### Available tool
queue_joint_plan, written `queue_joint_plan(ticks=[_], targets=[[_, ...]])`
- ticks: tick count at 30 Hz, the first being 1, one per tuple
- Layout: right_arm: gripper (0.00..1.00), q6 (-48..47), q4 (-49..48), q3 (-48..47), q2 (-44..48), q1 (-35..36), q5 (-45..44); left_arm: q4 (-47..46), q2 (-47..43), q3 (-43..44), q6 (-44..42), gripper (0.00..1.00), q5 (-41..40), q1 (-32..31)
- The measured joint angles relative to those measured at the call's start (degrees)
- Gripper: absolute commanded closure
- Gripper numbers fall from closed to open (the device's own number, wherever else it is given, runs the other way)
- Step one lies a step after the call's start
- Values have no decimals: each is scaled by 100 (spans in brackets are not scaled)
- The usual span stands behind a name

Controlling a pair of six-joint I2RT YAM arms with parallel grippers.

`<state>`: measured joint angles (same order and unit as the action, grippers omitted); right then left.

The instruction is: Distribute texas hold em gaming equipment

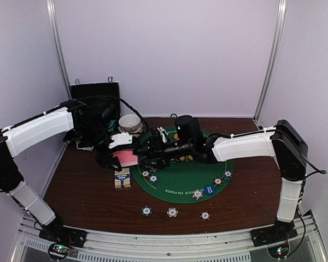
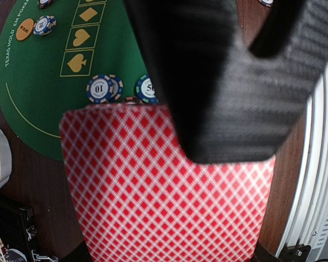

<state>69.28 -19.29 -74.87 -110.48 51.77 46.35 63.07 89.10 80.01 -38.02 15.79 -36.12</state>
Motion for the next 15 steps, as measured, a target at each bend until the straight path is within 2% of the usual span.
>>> queue_joint_plan(ticks=[11,14,15], targets=[[45,269,-192,-476,-573,59,151,4,76,160,-2,100,-33,0],[53,455,-396,-728,-782,103,210,2,138,262,-2,100,-59,0],[59,546,-522,-778,-852,120,236,7,157,291,-4,100,-66,0]])
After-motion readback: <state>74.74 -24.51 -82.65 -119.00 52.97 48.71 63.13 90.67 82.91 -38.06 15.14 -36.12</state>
